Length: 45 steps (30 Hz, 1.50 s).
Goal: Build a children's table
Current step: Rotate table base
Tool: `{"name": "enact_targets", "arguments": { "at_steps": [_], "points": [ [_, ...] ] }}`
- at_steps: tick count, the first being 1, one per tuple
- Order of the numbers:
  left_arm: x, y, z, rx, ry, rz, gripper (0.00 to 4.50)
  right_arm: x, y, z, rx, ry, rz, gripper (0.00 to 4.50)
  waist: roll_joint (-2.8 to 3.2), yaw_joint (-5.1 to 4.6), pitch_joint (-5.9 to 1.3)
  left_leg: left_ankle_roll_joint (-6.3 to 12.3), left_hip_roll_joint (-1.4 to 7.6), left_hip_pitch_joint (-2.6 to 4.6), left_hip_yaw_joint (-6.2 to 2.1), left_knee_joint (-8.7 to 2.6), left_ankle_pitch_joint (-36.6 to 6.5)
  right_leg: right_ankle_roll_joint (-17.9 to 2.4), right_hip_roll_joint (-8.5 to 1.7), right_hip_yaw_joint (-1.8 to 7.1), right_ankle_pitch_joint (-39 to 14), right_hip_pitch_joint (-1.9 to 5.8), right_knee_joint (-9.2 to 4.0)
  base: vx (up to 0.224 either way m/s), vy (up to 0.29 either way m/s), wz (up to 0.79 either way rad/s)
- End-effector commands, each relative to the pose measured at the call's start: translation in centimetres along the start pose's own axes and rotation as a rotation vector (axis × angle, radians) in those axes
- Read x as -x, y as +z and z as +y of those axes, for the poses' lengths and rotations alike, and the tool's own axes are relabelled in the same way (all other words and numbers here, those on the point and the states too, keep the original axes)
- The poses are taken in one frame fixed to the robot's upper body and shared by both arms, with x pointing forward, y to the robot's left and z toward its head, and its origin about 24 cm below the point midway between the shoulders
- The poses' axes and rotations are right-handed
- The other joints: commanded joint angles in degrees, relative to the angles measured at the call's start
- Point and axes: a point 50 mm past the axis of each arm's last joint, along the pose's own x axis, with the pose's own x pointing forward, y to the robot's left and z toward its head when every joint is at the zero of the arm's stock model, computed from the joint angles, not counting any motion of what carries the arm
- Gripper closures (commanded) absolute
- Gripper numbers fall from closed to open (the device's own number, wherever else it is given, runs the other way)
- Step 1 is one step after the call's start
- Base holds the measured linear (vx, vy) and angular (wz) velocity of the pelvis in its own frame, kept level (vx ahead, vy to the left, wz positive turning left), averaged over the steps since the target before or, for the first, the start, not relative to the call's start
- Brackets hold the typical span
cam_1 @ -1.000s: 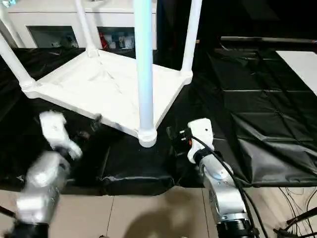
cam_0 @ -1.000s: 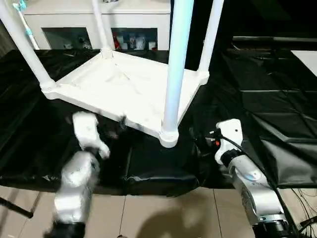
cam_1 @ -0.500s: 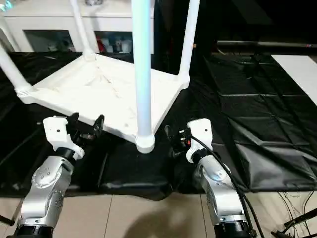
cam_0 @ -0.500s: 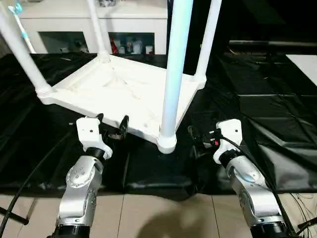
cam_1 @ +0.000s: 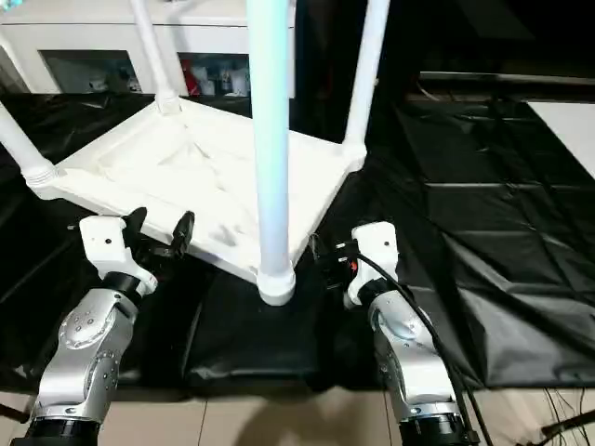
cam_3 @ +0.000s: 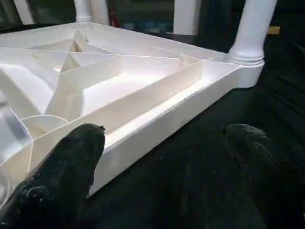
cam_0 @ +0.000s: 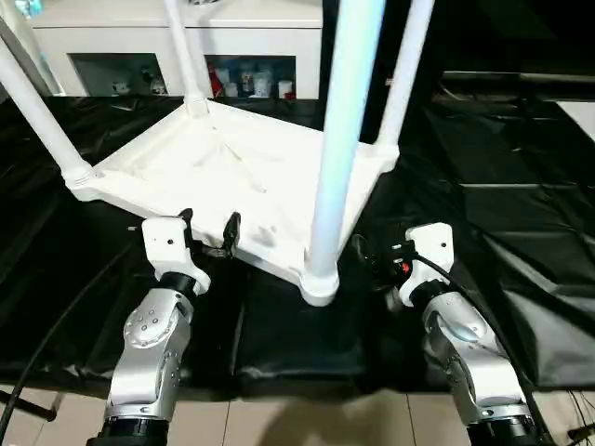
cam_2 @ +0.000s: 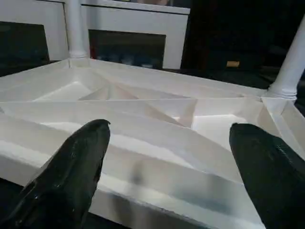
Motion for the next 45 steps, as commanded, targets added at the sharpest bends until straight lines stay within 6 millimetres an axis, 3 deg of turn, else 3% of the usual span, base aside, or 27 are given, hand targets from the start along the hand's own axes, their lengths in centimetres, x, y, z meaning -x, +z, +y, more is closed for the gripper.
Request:
{"name": "enact_targets", "arguments": {
  "at_steps": [1,2,3,4,6,8,9,10,12,13,14,16,17,18,19,20,21,22,24,28,29,31,34,36,37,39,45],
  "points": [
    [-0.2,0.2,0.1,-0.008,0.004,-0.001,0.08,0.0,0.3,-0.2,-0.020,-0.007,-0.004,0.00,0.37,-0.83,-3.45,5.07,3.10,7.16,0.66,-3.82,-1.6,-15.1,0.73,1.08,5.4,-1.43,0.56,0.066,-0.032,-0.40],
    [-0.2,0.2,0.1,-0.007,0.004,-0.001,0.08,0.0,0.2,-0.2,-0.023,-0.015,-0.004,0.00,-0.32,-0.83,-2.48,2.77,2.72,7.04,1.94,-4.17,-6.9,-16.0,0.44,1.45,4.5,-1.71,0.28,0.066,-0.032,-0.40],
    [-0.2,0.2,0.1,-0.007,0.004,-0.001,0.08,0.1,0.2,-0.3,-0.023,-0.022,-0.004,0.00,-1.63,0.68,-2.14,-1.72,-2.33,4.26,4.78,-2.63,-14.3,-17.3,1.69,5.18,3.0,2.76,-1.45,0.068,0.029,-0.48],
    [-0.2,0.2,0.1,-0.006,0.004,0.000,0.08,0.1,0.3,-0.4,-0.006,-0.027,-0.007,0.00,-3.26,2.16,-1.46,1.72,-4.11,-2.06,2.84,-0.29,-12.5,-15.9,-0.77,6.71,1.2,7.30,-3.24,0.064,0.060,-0.17],
    [-0.3,0.2,0.1,-0.006,0.005,0.000,0.08,0.1,0.4,-0.3,0.006,-0.021,-0.019,0.00,-0.22,2.62,-3.62,4.10,-2.53,-4.65,-0.23,0.84,-0.5,-17.0,-1.81,7.06,8.2,8.90,-2.84,0.062,0.042,-0.08],
    [-0.2,0.2,0.1,-0.006,0.005,0.000,0.08,0.0,0.4,-0.3,0.005,-0.017,-0.020,0.00,1.61,0.73,-4.35,5.93,-1.69,-1.57,-2.13,-1.21,7.6,-10.4,2.30,2.52,14.7,5.79,0.44,0.052,0.006,-0.05],
    [-0.2,0.2,0.2,-0.006,0.006,0.000,0.08,0.0,0.4,-0.2,0.008,-0.014,-0.020,0.00,2.37,-1.08,-5.09,12.67,1.21,5.52,-5.22,-1.00,12.0,-8.2,2.00,0.45,11.6,-0.27,2.69,0.106,-0.041,-0.01],
    [-0.2,0.2,0.2,-0.006,0.007,0.000,0.08,0.0,0.5,-0.2,0.010,-0.012,-0.020,0.00,0.99,-2.77,-4.65,20.79,3.37,6.76,-7.18,-1.36,10.7,-8.1,-0.21,0.06,3.4,-2.40,2.96,0.117,-0.059,0.04],
    [-0.2,0.3,0.2,-0.006,0.008,-0.001,0.08,-0.1,0.5,-0.2,0.010,-0.011,-0.020,0.00,-1.96,-0.37,-4.41,22.49,-5.20,-1.92,-1.85,2.88,9.8,-9.8,-0.61,4.25,15.0,6.70,-0.17,0.095,-0.028,0.08],
    [-0.2,0.3,0.3,-0.006,0.009,-0.001,0.08,-0.1,0.5,-0.2,0.010,-0.010,-0.020,0.00,-2.02,1.51,-4.22,19.09,-6.19,-6.69,-1.84,4.89,5.5,-12.7,-3.12,7.81,20.3,10.27,-1.79,0.070,0.042,0.22],
    [-0.2,0.3,0.3,-0.006,0.009,-0.001,0.08,-0.1,0.5,-0.2,0.010,-0.010,-0.020,0.00,-1.12,2.24,-4.35,16.02,-4.82,-7.40,-2.61,5.06,5.0,-13.6,-3.96,8.10,21.8,10.70,-1.76,0.070,0.042,0.22],
    [-0.3,0.3,0.3,-0.007,0.011,-0.002,0.08,-0.2,0.5,-0.2,0.012,-0.004,-0.021,0.00,1.04,1.55,-4.46,9.24,-2.11,-3.85,-3.32,0.89,8.2,-9.7,0.56,3.00,22.7,7.60,0.60,0.061,-0.015,0.10],
    [-0.3,0.3,0.3,-0.007,0.011,-0.002,0.08,-0.2,0.5,-0.1,0.015,-0.002,-0.023,0.00,2.34,-2.20,-4.45,24.12,3.78,7.13,-10.16,-0.50,13.3,-4.8,0.74,-0.71,1.7,-3.91,5.65,0.082,-0.060,0.03],
    [-0.3,0.3,0.3,-0.008,0.011,-0.002,0.08,-0.2,0.5,-0.1,0.017,-0.002,-0.023,0.00,1.57,-3.33,-5.35,29.49,6.28,9.07,-12.12,-0.83,15.4,-3.0,-0.75,-0.42,-3.1,-5.78,7.23,0.110,-0.101,-0.09],
    [-0.3,0.3,0.3,-0.008,0.011,-0.002,0.08,-0.2,0.5,-0.1,0.017,-0.002,-0.023,0.00,0.94,-2.93,-4.56,34.50,7.02,7.55,-12.56,-1.39,18.0,0.7,-2.29,0.46,-5.1,-6.98,8.50,0.047,-0.079,-0.18],
    [-0.4,0.3,0.4,-0.008,0.010,-0.001,0.08,-0.2,0.5,-0.2,0.014,-0.003,-0.021,0.00,0.14,-2.77,-4.26,33.72,6.08,6.54,-11.79,-1.36,17.1,0.6,-3.09,1.39,-2.8,-6.85,7.67,0.047,-0.079,-0.18],
    [-0.4,0.3,0.4,-0.008,0.010,-0.002,0.08,-0.2,0.5,-0.2,0.011,-0.005,-0.020,0.00,-2.59,-1.30,-3.35,24.84,-1.42,1.55,-5.87,1.43,7.6,-2.7,-4.07,3.90,3.7,-1.77,1.06,0.019,-0.066,-0.06],
    [-0.4,0.3,0.4,-0.007,0.010,-0.002,0.08,-0.3,0.5,-0.2,0.010,-0.007,-0.020,0.00,-3.69,1.42,-3.81,18.64,-7.90,-4.55,-2.72,8.39,-2.9,-10.0,-7.57,11.11,-0.5,6.50,-3.36,0.059,-0.029,0.13],
    [-0.4,0.3,0.3,-0.007,0.009,-0.003,0.08,-0.3,0.5,-0.3,0.015,-0.009,-0.019,0.00,-3.30,2.43,-3.09,8.80,-5.24,-7.64,-4.61,10.76,-0.2,-16.1,-8.43,10.13,-0.7,7.72,-3.55,0.069,-0.022,0.10],
    [-0.5,0.3,0.3,-0.005,0.009,-0.004,0.08,-0.3,0.5,-0.3,0.027,-0.006,-0.018,0.00,1.62,1.02,-2.34,6.22,-1.62,-4.07,-4.08,0.10,3.9,-12.5,-3.68,0.69,-15.5,6.23,-6.14,0.087,0.018,-0.02],
    [-0.5,0.3,0.3,-0.006,0.009,-0.004,0.08,-0.4,0.5,-0.3,0.028,-0.005,-0.019,0.00,3.71,-2.04,-3.25,10.50,2.42,1.80,-9.85,-3.81,-12.6,-6.9,1.45,-1.93,-12.9,2.28,1.13,0.150,0.078,-0.04],
    [-0.6,0.3,0.3,-0.008,0.009,-0.002,0.08,-0.4,0.6,-0.3,0.028,-0.005,-0.019,0.00,3.32,-3.69,-4.18,22.77,4.56,5.33,-13.56,-3.37,-9.3,-1.0,0.63,-1.19,-6.4,-2.44,6.63,0.131,0.040,-0.03],
    [-0.6,0.4,0.3,-0.012,-0.004,-0.016,0.08,-0.4,0.6,-0.4,0.029,-0.006,-0.020,0.00,0.40,-3.44,-4.30,32.59,3.43,2.60,-11.70,-0.16,24.7,4.9,-2.94,2.80,5.8,-6.64,5.74,0.067,0.005,-0.03],
    [-0.2,0.4,0.5,-0.070,-0.138,0.000,0.08,-0.2,0.8,-1.1,0.070,-0.007,-0.030,0.00,-2.81,-1.03,-3.79,19.33,-5.67,-5.99,-5.91,4.91,16.4,4.1,-7.13,7.38,20.8,-0.40,-0.55,0.006,-0.036,-0.03],
    [-0.1,0.5,0.7,-0.084,-0.168,-0.001,0.08,-0.2,0.9,-1.4,0.080,-0.007,-0.035,0.00,-2.90,-0.77,-4.65,12.02,-4.92,-7.04,-6.16,3.95,12.2,3.2,-7.69,7.00,34.8,1.64,1.01,0.025,-0.082,0.04],
    [0.1,1.2,1.6,-0.090,-0.237,-0.032,0.08,0.0,1.2,-2.0,0.092,0.012,-0.050,0.00,-2.00,-0.71,-4.45,5.16,-4.89,-5.62,-5.57,2.18,10.3,2.1,-4.27,3.89,42.6,0.85,1.23,0.014,-0.073,0.01],
    [0.2,2.8,4.7,-0.201,-0.457,0.066,0.08,0.6,2.5,-4.2,0.169,0.138,-0.068,0.00,0.43,-1.83,-2.22,1.67,-0.26,-2.78,-5.00,-2.24,-16.7,-12.7,-3.36,2.98,-6.1,-0.50,-2.01,-0.010,0.000,0.01]
  ]
}}
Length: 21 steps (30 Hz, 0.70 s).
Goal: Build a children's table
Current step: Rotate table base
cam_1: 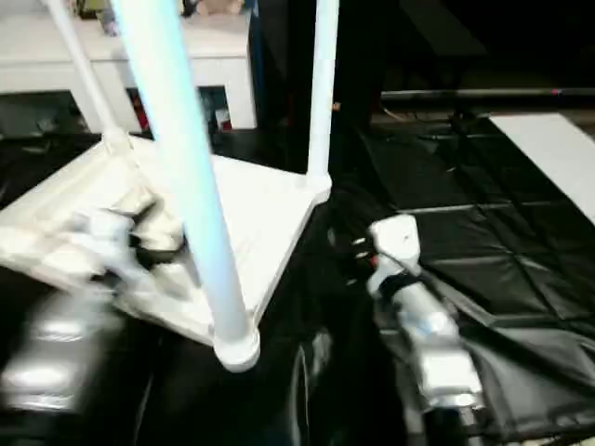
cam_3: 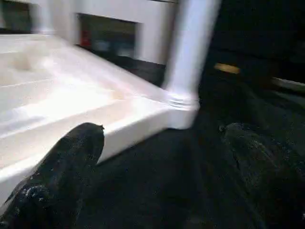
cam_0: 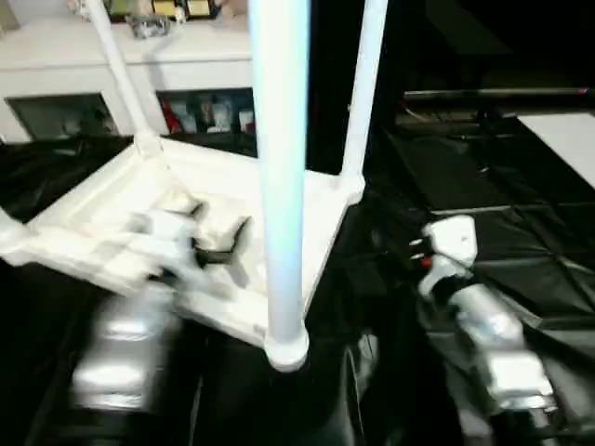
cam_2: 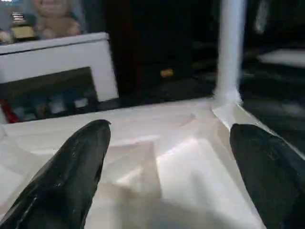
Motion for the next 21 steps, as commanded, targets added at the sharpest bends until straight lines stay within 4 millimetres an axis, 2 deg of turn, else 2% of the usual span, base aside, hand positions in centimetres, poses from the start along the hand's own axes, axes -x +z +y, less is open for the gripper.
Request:
{"name": "enact_targets", "arguments": {
  "at_steps": [1,2,3,4,5,7,8,9,10,11,13,14,15,16,18,20,21],
  "points": [
    [0.0,0.4,0.4,-0.026,-0.150,0.055,0.08,0.0,1.0,-0.9,0.025,0.071,-0.032,0.00,0.66,0.16,-1.85,0.68,4.23,0.68,-1.08,-6.27,-18.6,-13.0,-4.51,2.56,-12.1,2.36,-4.48,-0.070,0.005,0.02],
    [0.1,0.4,0.5,-0.032,-0.181,0.069,0.08,0.0,1.1,-0.9,0.029,0.090,-0.034,0.00,0.19,0.51,-1.35,0.00,4.38,1.04,-0.42,-6.53,-21.8,-11.7,-4.76,2.88,-20.3,1.83,-5.24,-0.070,0.005,0.02],
    [0.1,0.5,0.4,-0.042,-0.227,0.091,0.08,0.1,1.3,-1.0,0.034,0.123,-0.037,0.00,0.21,0.73,-1.34,-0.19,4.39,1.12,-0.20,-6.52,-21.7,-11.4,-4.89,2.93,-22.0,1.81,-5.46,-0.066,0.002,0.03],
    [0.1,0.5,0.4,-0.042,-0.227,0.091,0.08,0.1,1.3,-1.0,0.034,0.123,-0.037,0.00,0.42,1.33,-1.48,-0.20,4.51,1.47,0.11,-6.39,-20.5,-11.2,-5.14,3.20,-22.8,1.39,-5.73,-0.051,-0.007,0.05],
    [0.2,0.5,0.0,-0.078,-0.368,0.148,0.08,0.2,1.6,-0.9,0.069,0.203,-0.038,0.00,0.24,1.62,-1.52,0.17,4.59,1.21,0.22,-6.51,-18.7,-11.4,-5.26,3.32,-22.0,1.51,-5.76,-0.051,-0.007,0.05],
    [0.3,0.5,-0.6,-0.120,-0.514,0.211,0.08,0.4,1.7,-0.7,0.099,0.296,-0.026,0.00,0.33,1.98,-1.64,0.59,4.88,0.70,0.39,-6.65,-16.1,-11.7,-5.19,3.28,-19.3,1.72,-5.29,0.000,0.000,0.00],
    [0.3,0.4,-1.1,-0.157,-0.628,0.268,0.08,0.7,1.7,-0.5,0.127,0.372,-0.002,0.00,-0.18,2.11,-1.63,1.06,4.94,0.58,0.61,-6.71,-15.0,-11.9,-5.22,3.29,-18.4,1.86,-5.37,0.000,0.000,0.00],
    [0.3,0.4,-1.1,-0.157,-0.628,0.268,0.08,0.7,1.7,-0.5,0.127,0.372,-0.002,0.00,-0.04,2.33,-1.69,1.27,4.97,0.62,0.61,-6.69,-14.5,-11.9,-5.24,3.27,-18.3,1.91,-5.23,0.000,0.000,0.00],
    [0.1,0.4,-1.5,-0.193,-0.748,0.331,0.08,1.1,1.6,-0.2,0.157,0.477,0.034,0.00,-0.06,2.59,-1.81,1.67,4.88,0.82,1.05,-6.64,-14.1,-12.2,-5.24,3.25,-17.8,1.82,-5.40,0.000,0.000,0.00],
    [0.0,0.4,-1.7,-0.203,-0.796,0.357,0.08,1.3,1.5,0.0,0.163,0.508,0.045,0.00,-0.03,2.73,-1.85,1.86,4.88,0.83,1.14,-6.62,-13.6,-12.2,-5.14,3.24,-17.7,1.82,-5.37,0.000,0.000,0.00],
    [-0.2,0.4,-1.8,-0.218,-0.839,0.380,0.08,1.4,1.4,0.1,0.167,0.535,0.056,0.00,-0.22,2.90,-1.98,2.34,5.05,0.43,1.51,-6.51,-10.1,-13.1,-5.16,3.16,-13.8,2.01,-5.04,0.000,0.000,0.00],
    [-0.9,0.5,-2.3,-0.255,-0.920,0.405,0.08,1.7,1.2,0.5,0.184,0.599,0.082,0.00,-0.21,3.08,-2.19,2.54,5.09,0.33,1.54,-6.39,-8.6,-13.3,-5.11,3.05,-12.3,2.13,-4.83,0.000,0.000,0.00],
    [-0.9,0.5,-2.3,-0.255,-0.920,0.405,0.08,1.7,1.2,0.5,0.184,0.599,0.082,0.00,-0.14,3.20,-2.25,2.73,5.10,0.43,1.57,-6.26,-7.9,-13.5,-5.09,3.03,-11.3,2.06,-4.77,0.000,0.000,0.00],
    [-1.1,0.5,-2.5,-0.269,-0.943,0.408,0.08,1.9,1.1,0.7,0.191,0.623,0.090,0.00,-0.29,3.14,-2.51,3.15,5.09,0.07,1.57,-6.10,-5.6,-14.3,-5.14,2.95,-7.6,2.41,-4.33,0.000,0.000,0.00],
    [-1.9,0.4,-2.9,-0.304,-0.966,0.414,0.08,2.2,0.9,1.0,0.201,0.661,0.106,0.00,-0.23,3.37,-2.83,4.17,5.06,0.06,1.74,-5.77,-3.5,-15.2,-5.05,2.78,-3.0,2.35,-3.95,0.000,0.000,0.00],
    [-2.5,-0.2,-3.2,-0.340,-0.998,0.453,0.08,2.5,0.7,1.3,0.206,0.679,0.116,0.00,0.25,3.60,-2.96,5.06,5.08,-0.02,1.75,-5.62,-2.7,-15.8,-4.91,2.62,0.3,2.35,-3.75,0.000,0.000,0.00],
    [-2.6,-0.4,-3.3,-0.344,-1.015,0.468,0.23,2.5,0.6,1.5,0.207,0.686,0.119,0.00,0.07,3.50,-2.97,5.10,5.07,-0.01,1.81,-5.67,-2.9,-16.0,-4.81,2.56,0.8,2.36,-3.74,0.000,0.000,0.00]
  ]
}}
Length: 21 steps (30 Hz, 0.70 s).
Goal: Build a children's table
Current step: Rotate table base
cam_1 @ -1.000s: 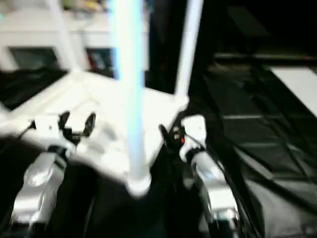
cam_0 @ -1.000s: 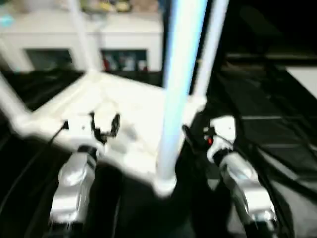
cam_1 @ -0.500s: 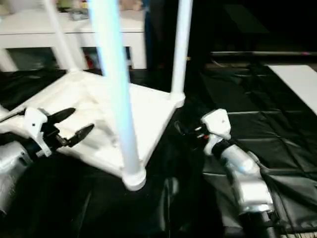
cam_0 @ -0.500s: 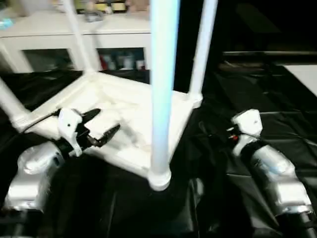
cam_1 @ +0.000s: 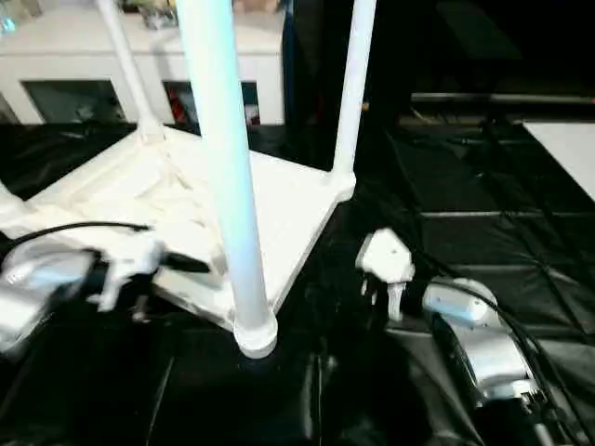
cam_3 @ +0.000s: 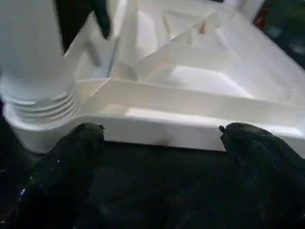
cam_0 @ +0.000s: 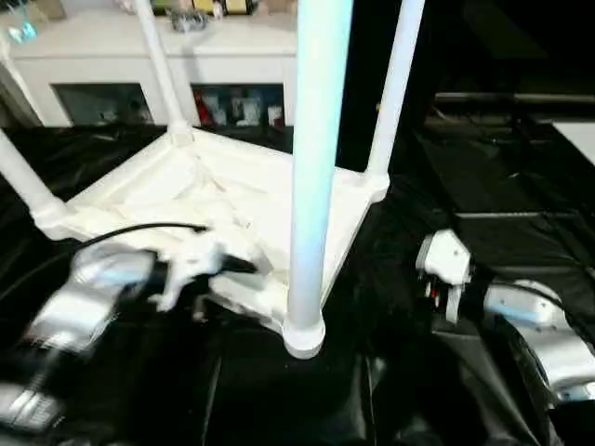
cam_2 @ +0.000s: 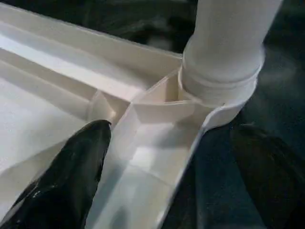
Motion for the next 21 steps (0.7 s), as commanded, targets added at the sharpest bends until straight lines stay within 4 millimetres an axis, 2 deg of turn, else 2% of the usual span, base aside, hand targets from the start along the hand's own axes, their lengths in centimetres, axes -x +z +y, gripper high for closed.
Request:
{"name": "enact_targets", "arguments": {
  "at_steps": [1,3,6,7,8,10,11,12,13,15,17,18,19,20,21],
  "points": [
    [-0.2,-0.3,0.0,-0.013,-0.035,0.042,0.33,0.0,0.3,0.2,0.023,0.022,0.009,0.00,-0.19,0.36,-3.72,4.68,3.53,-0.16,-1.08,-4.73,-4.9,-15.7,-4.87,2.52,1.0,2.89,-3.35,0.000,0.000,0.00],
    [-0.5,-0.6,-0.1,-0.011,-0.078,0.068,0.44,0.1,0.3,0.5,0.020,0.035,0.012,0.00,0.24,0.22,-3.53,4.05,3.61,-0.03,-1.06,-4.88,-7.3,-16.0,-4.98,2.53,-1.2,2.77,-3.61,0.000,0.000,0.00],
    [-0.5,-0.6,-0.1,-0.010,-0.091,0.073,0.80,0.2,0.2,0.6,0.020,0.040,0.014,0.00,0.03,0.32,-3.21,2.81,3.69,0.18,-0.89,-5.15,-10.2,-15.8,-5.02,2.68,-6.3,2.68,-4.21,0.000,0.000,0.00],
    [-0.5,-0.7,-0.1,-0.006,-0.108,0.082,0.85,0.3,0.2,0.7,0.020,0.043,0.018,0.00,0.24,0.35,-3.05,2.29,3.83,0.27,-0.91,-5.36,-11.3,-15.5,-5.01,2.71,-8.0,2.59,-4.42,0.000,0.000,0.00],
    [-0.5,-0.8,0.1,-0.008,-0.111,0.088,0.87,0.4,0.1,0.8,0.022,0.045,0.024,0.00,0.11,0.50,-2.99,1.99,3.83,0.33,-0.87,-5.40,-11.8,-15.1,-4.99,2.81,-9.4,2.58,-4.54,0.000,0.000,0.00],
    [-0.5,-0.8,0.2,-0.012,-0.113,0.091,0.99,0.4,0.1,0.8,0.023,0.046,0.028,0.00,0.17,0.60,-2.99,1.75,3.84,0.45,-0.84,-5.42,-12.3,-14.9,-5.03,2.82,-10.4,2.46,-4.60,0.000,0.000,0.00],
    [-0.6,-0.9,0.3,-0.015,-0.109,0.089,1.14,0.4,0.0,0.9,0.024,0.048,0.031,0.00,0.00,0.78,-2.96,1.50,3.87,0.37,-0.85,-5.50,-12.1,-14.5,-5.04,2.83,-10.9,2.48,-4.60,0.000,0.000,0.00],
    [-0.8,-1.0,0.3,-0.017,-0.106,0.086,1.24,0.4,-0.1,1.1,0.023,0.052,0.035,0.00,-0.29,0.81,-3.01,1.55,3.90,0.32,-0.81,-5.50,-11.8,-14.4,-5.09,2.85,-10.8,2.53,-4.64,0.000,0.000,0.00],
    [-0.9,-1.0,0.3,-0.017,-0.107,0.087,1.26,0.3,-0.1,1.3,0.023,0.058,0.039,0.00,-0.09,1.01,-3.05,1.54,3.94,0.36,-0.80,-5.44,-11.4,-14.4,-5.17,2.88,-10.6,2.44,-4.58,0.000,0.000,0.00],
    [-0.9,-1.1,0.3,-0.017,-0.107,0.088,1.59,0.2,-0.2,1.3,0.024,0.059,0.040,0.00,-0.09,1.16,-3.11,1.56,3.98,0.30,-0.78,-5.43,-10.8,-14.4,-5.15,2.87,-9.7,2.46,-4.47,0.000,0.000,0.00],
    [-1.1,-1.4,0.0,-0.020,-0.112,0.096,1.74,0.0,-0.4,1.9,0.023,0.073,0.045,0.00,-0.56,1.21,-3.11,1.97,4.01,0.14,-0.72,-5.40,-9.7,-14.3,-5.17,2.87,-8.7,2.51,-4.44,0.000,0.000,0.00],
    [-1.2,-1.4,0.2,-0.026,-0.104,0.097,1.79,-0.2,-0.3,2.1,0.020,0.083,0.043,0.00,-0.45,1.27,-3.11,2.03,4.01,0.14,-0.76,-5.40,-9.6,-14.2,-5.19,2.86,-8.6,2.50,-4.37,0.000,0.000,0.00],
    [-1.2,-1.4,0.2,-0.026,-0.103,0.097,1.79,-0.2,-0.3,2.1,0.019,0.084,0.043,0.00,-0.57,1.33,-3.11,2.26,4.00,0.12,-0.73,-5.37,-9.2,-14.0,-5.19,2.84,-8.6,2.50,-4.33,0.000,0.000,0.00],
    [-1.3,-1.3,0.3,-0.038,-0.088,0.096,2.04,-0.3,-0.2,2.6,0.014,0.102,0.039,0.00,-0.79,1.34,-3.09,2.52,3.99,0.04,-0.71,-5.37,-9.0,-13.9,-5.12,2.82,-8.5,2.49,-4.37,0.000,0.000,0.00],
    [-1.3,-1.2,0.5,-0.042,-0.086,0.097,2.04,-0.4,-0.1,2.6,0.009,0.107,0.033,0.00,-0.70,1.38,-3.11,2.52,4.03,0.06,-0.74,-5.39,-8.9,-13.7,-5.15,2.82,-8.4,2.50,-4.32,0.000,0.000,0.00]
  ]
}}
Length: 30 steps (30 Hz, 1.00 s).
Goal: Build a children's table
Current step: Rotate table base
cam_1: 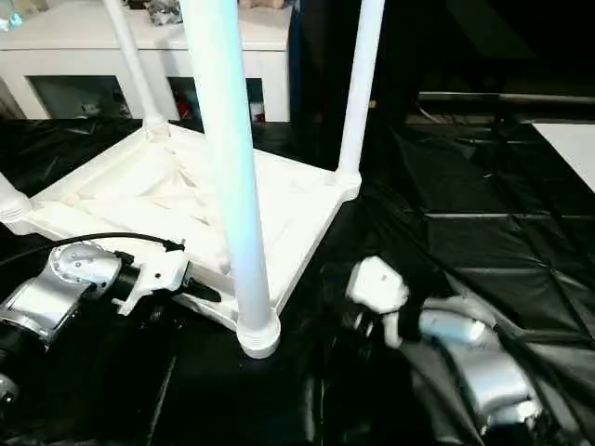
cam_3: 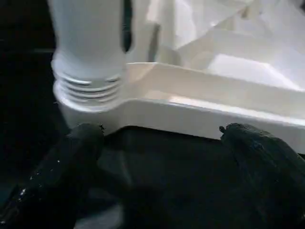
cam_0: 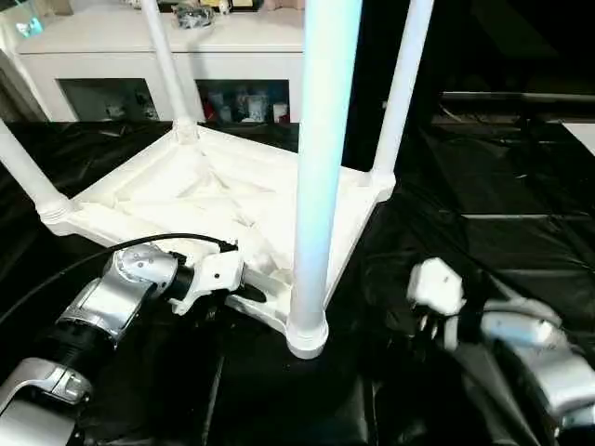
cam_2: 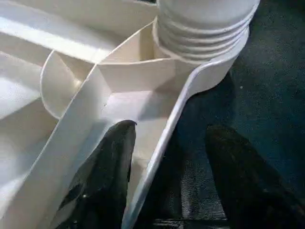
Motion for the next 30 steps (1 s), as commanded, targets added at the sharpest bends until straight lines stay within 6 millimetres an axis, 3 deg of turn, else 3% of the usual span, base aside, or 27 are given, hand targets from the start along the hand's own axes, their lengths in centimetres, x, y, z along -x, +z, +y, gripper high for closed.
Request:
{"name": "enact_targets", "arguments": {
  "at_steps": [1,4,5,7,8,9,10,11,13,15,16,17,18,19,20,21,22,24,25,26,28,29,30],
  "points": [
    [0.0,0.3,0.4,-0.027,0.008,0.019,2.15,-0.2,0.7,0.1,0.014,0.019,-0.015,0.00,-1.09,0.07,-3.22,3.06,3.69,-0.05,-1.06,-5.17,-8.7,-13.6,-5.14,2.90,-8.4,2.48,-4.34,0.000,0.000,0.00],
    [-0.1,0.4,0.6,-0.033,-0.005,0.030,2.43,-0.3,0.7,0.2,0.011,0.031,-0.018,0.00,-0.90,0.15,-3.06,2.47,3.87,0.10,-1.05,-5.34,-9.7,-13.6,-5.35,2.99,-10.6,2.26,-4.55,0.000,0.000,0.00],
    [-0.2,0.5,0.6,-0.038,-0.019,0.035,2.52,-0.3,0.7,0.3,0.011,0.040,-0.016,0.00,-0.28,0.15,-3.05,2.12,3.89,0.08,-1.15,-5.40,-10.1,-13.6,-5.40,3.00,-10.5,2.27,-4.42,0.000,0.000,0.00],
    [-0.5,0.6,0.6,-0.044,-0.041,0.044,2.59,-0.4,0.7,0.4,0.013,0.044,-0.014,0.00,-0.56,0.01,-3.05,1.95,3.89,0.23,-1.03,-5.41,-10.4,-13.7,-5.29,3.06,-9.6,2.25,-4.51,0.000,0.000,0.00],
    [-0.7,0.7,0.6,-0.047,-0.050,0.046,2.67,-0.4,0.7,0.5,0.013,0.041,-0.015,0.00,0.42,0.14,-3.15,1.73,3.91,0.27,-1.06,-5.30,-10.1,-14.1,-5.37,3.08,-8.4,2.25,-4.31,0.000,0.000,0.00],
    [-1.0,0.8,0.5,-0.060,-0.062,0.056,2.75,-0.2,0.7,0.4,0.015,0.031,-0.018,0.00,2.04,0.12,-3.15,1.26,3.94,0.38,-1.11,-5.27,-10.8,-14.3,-5.33,3.03,-8.0,2.10,-4.33,0.000,0.000,0.00],
    [-1.3,0.9,0.5,-0.069,-0.069,0.062,2.83,-0.1,0.8,0.4,0.016,0.024,-0.020,0.00,0.42,-0.26,-3.11,1.25,3.88,0.23,-0.93,-5.30,-11.3,-14.5,-5.12,3.03,-6.4,2.55,-4.52,0.000,0.000,0.00],
    [-1.5,1.0,0.5,-0.076,-0.080,0.064,2.90,0.0,0.8,0.3,0.015,0.016,-0.026,0.00,0.28,-0.08,-3.26,1.37,3.84,0.26,-0.91,-5.24,-10.8,-14.6,-5.17,3.02,-5.8,2.67,-4.38,0.000,0.000,0.00],
    [-2.2,1.2,0.5,-0.087,-0.103,0.065,3.02,0.3,1.1,0.5,0.016,0.013,-0.035,0.00,2.03,-0.26,-3.38,1.50,3.72,0.24,-0.88,-4.98,-10.5,-15.2,-5.06,2.91,-3.7,2.72,-4.31,0.000,0.000,0.00],
    [-2.5,1.4,0.5,-0.092,-0.115,0.064,3.18,0.6,1.4,0.7,0.023,0.023,-0.038,0.00,1.42,-0.10,-3.46,2.45,3.70,0.07,-0.80,-4.81,-9.0,-15.3,-5.04,2.96,-2.2,3.07,-4.25,0.000,0.000,0.00],
    [-3.0,1.7,0.7,-0.096,-0.128,0.069,3.26,1.0,1.9,1.0,-0.016,0.067,-0.078,0.00,3.18,0.11,-3.41,3.07,3.54,-0.17,-0.99,-4.65,-8.2,-15.3,-5.19,2.87,-2.4,3.08,-4.06,0.000,0.000,0.00],
    [-3.0,1.8,0.7,-0.096,-0.129,0.070,3.33,1.1,1.9,1.0,-0.019,0.069,-0.081,0.00,2.26,0.02,-3.48,3.83,3.71,-0.18,-0.89,-4.55,-7.9,-15.1,-5.10,2.85,-2.5,3.20,-4.35,0.000,0.000,0.00],
    [-3.2,1.7,0.8,-0.101,-0.126,0.079,3.40,1.1,2.0,1.2,-0.030,0.102,-0.080,0.00,2.29,0.00,-3.48,4.05,3.68,-0.21,-0.84,-4.50,-7.8,-15.1,-5.08,2.86,-3.0,3.11,-4.34,0.000,0.000,0.00],
    [-3.3,1.7,1.1,-0.103,-0.118,0.098,3.48,1.2,2.0,1.5,-0.006,0.162,-0.046,0.00,2.98,-0.23,-2.81,4.05,3.54,-0.35,-0.74,-4.77,-9.8,-14.6,-4.91,2.66,-7.4,2.88,-5.00,0.000,0.000,0.00],
    [-3.2,1.7,1.1,-0.102,-0.115,0.102,3.63,1.1,2.1,1.5,0.004,0.178,-0.039,0.00,2.64,-0.20,-3.09,3.75,3.57,-0.14,-0.80,-4.65,-9.8,-13.9,-5.05,2.86,-9.6,3.08,-5.08,0.000,0.000,0.00],
    [-3.2,1.7,1.1,-0.102,-0.115,0.102,3.69,1.1,2.1,1.5,0.004,0.179,-0.039,0.00,2.75,-0.27,-3.04,3.67,3.55,-0.30,-0.87,-4.68,-9.3,-13.8,-5.12,2.85,-9.9,3.08,-4.99,0.000,0.000,0.00],
    [-2.8,1.5,1.3,-0.094,-0.092,0.105,3.69,0.9,2.3,1.2,0.017,0.185,-0.046,0.00,1.72,-0.41,-3.08,3.75,3.48,-0.45,-0.79,-4.84,-9.2,-13.0,-4.99,2.74,-12.4,3.08,-5.33,0.000,0.000,0.00],
    [-2.2,1.1,1.4,-0.083,-0.061,0.108,3.85,0.5,2.6,1.0,0.025,0.173,-0.052,0.00,2.22,-0.30,-3.09,3.55,3.54,-0.25,-0.83,-4.76,-9.0,-12.1,-5.21,2.79,-16.0,2.67,-5.45,0.000,0.000,0.00],
    [-2.1,1.1,1.3,-0.082,-0.058,0.108,3.92,0.4,2.7,1.1,0.026,0.172,-0.053,0.00,1.32,-0.23,-3.21,3.65,3.54,-0.46,-0.92,-4.78,-7.4,-11.5,-5.28,2.84,-16.5,2.76,-5.22,0.000,0.000,0.00],
    [-1.2,0.5,1.3,-0.058,-0.021,0.110,4.02,-0.1,2.8,0.8,0.033,0.163,-0.057,0.00,1.06,-0.48,-3.07,3.64,3.57,-0.53,-0.83,-4.90,-7.2,-10.9,-5.13,2.79,-17.3,2.45,-5.32,0.000,0.000,0.00],
    [-0.9,-0.2,1.0,-0.013,0.008,0.104,4.10,-0.4,2.7,0.6,0.032,0.148,-0.063,0.00,1.45,-0.96,-3.07,3.13,3.73,-0.61,-1.01,-5.12,-7.4,-11.0,-5.15,2.67,-16.3,2.39,-5.14,0.000,0.000,0.00],
    [-0.8,-1.1,0.5,0.039,0.041,0.123,4.15,-0.2,2.5,0.4,0.044,0.132,-0.050,0.00,0.91,-1.43,-3.04,2.94,3.84,-0.83,-1.15,-5.35,-7.6,-11.3,-5.26,2.62,-14.9,2.63,-4.84,0.000,0.000,0.00],
    [-0.7,-1.4,0.4,0.052,0.050,0.132,4.21,-0.2,2.5,0.4,0.048,0.128,-0.045,0.00,0.91,-1.70,-3.00,2.99,3.77,-0.82,-1.14,-5.38,-7.9,-11.4,-5.17,2.58,-14.7,2.64,-4.90,0.000,0.000,0.00]
  ]
}}
